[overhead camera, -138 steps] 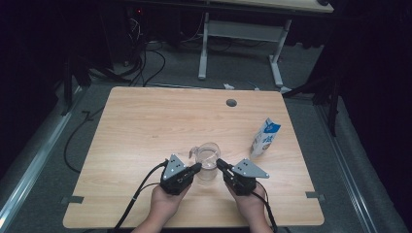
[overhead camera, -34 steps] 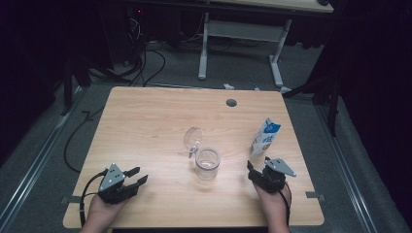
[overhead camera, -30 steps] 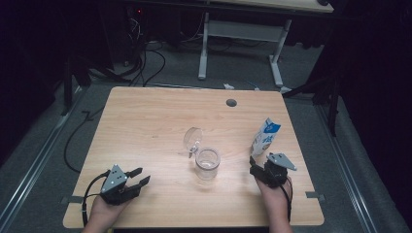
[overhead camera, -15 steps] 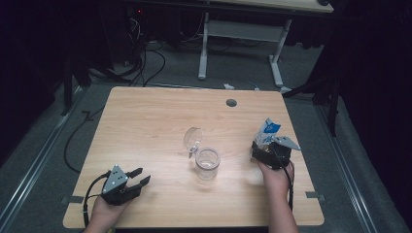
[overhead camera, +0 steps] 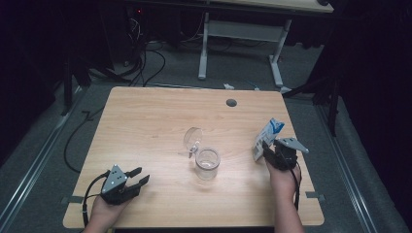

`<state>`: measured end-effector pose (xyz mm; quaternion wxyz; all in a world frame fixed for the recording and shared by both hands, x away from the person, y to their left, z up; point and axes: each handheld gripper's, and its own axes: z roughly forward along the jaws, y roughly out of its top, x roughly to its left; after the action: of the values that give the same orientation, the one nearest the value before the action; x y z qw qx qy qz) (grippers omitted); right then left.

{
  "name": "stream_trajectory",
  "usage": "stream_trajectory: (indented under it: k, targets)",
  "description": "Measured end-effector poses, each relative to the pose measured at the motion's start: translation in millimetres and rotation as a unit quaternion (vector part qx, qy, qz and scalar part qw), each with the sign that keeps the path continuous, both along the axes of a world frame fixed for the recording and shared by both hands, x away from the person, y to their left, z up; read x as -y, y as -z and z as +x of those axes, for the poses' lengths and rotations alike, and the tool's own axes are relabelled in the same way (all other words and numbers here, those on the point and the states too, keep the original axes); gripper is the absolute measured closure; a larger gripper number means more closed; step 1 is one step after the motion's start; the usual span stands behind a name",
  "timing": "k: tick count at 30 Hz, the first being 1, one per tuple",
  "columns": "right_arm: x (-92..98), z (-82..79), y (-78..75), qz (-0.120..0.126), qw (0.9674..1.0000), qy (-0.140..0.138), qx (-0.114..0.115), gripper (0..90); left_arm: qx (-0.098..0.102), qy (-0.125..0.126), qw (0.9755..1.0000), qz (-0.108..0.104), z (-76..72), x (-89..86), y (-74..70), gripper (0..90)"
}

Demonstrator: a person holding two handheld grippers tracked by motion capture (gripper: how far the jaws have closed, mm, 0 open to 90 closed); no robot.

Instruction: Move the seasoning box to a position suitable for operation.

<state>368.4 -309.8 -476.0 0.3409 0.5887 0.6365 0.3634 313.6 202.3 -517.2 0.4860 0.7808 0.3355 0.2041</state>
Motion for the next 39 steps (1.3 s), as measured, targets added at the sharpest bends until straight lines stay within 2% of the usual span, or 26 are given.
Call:
stream_trajectory:
  k: [5, 9, 13, 15, 19, 20, 24, 29, 39]
  targets:
    - [0.3, 0.5, -1.7, -0.012, 0.9999, -0.004, 0.011, 72.5, 0.001, -0.002, 1.0000, -0.003, 0.0, -1.3, 0.2, 56.2]
    - [0.4, 0.7, -2.4, -0.010, 0.9998, -0.007, 0.015, 75.3, 0.001, -0.004, 1.0000, -0.005, 0.2, -2.6, -0.3, 56.1]
    - [-1.1, 2.3, -1.5, -0.013, 0.9997, 0.001, 0.020, 63.4, 0.000, -0.004, 1.0000, -0.005, 0.4, -2.0, 0.1, 55.6]
    - [-1.3, 4.2, -0.8, -0.005, 0.9998, 0.002, 0.018, 58.6, -0.002, -0.003, 1.0000, -0.005, 0.4, -1.5, 0.2, 55.5]
    - [-3.2, 8.5, -0.6, -0.006, 0.9999, 0.001, 0.015, 54.1, -0.003, -0.004, 1.0000, -0.002, 1.1, -1.0, 1.6, 55.2]
    - [-3.6, 10.2, -0.7, -0.014, 0.9998, 0.004, 0.016, 52.1, -0.004, -0.004, 1.0000, -0.002, 1.3, -1.2, 1.8, 55.2]
    - [-5.3, 13.8, -1.5, 0.000, 0.9997, 0.015, 0.017, 49.4, -0.005, -0.006, 1.0000, -0.002, 1.7, -2.1, 2.2, 55.2]
    - [-9.9, 16.7, 0.4, -0.007, 0.9991, 0.036, 0.020, 58.5, -0.004, -0.007, 1.0000, -0.004, 1.8, -3.8, 1.6, 55.2]
    - [-8.5, 17.2, 0.9, -0.002, 0.9993, 0.021, 0.031, 77.4, -0.004, -0.005, 1.0000, -0.003, 1.7, -3.5, 1.8, 54.8]
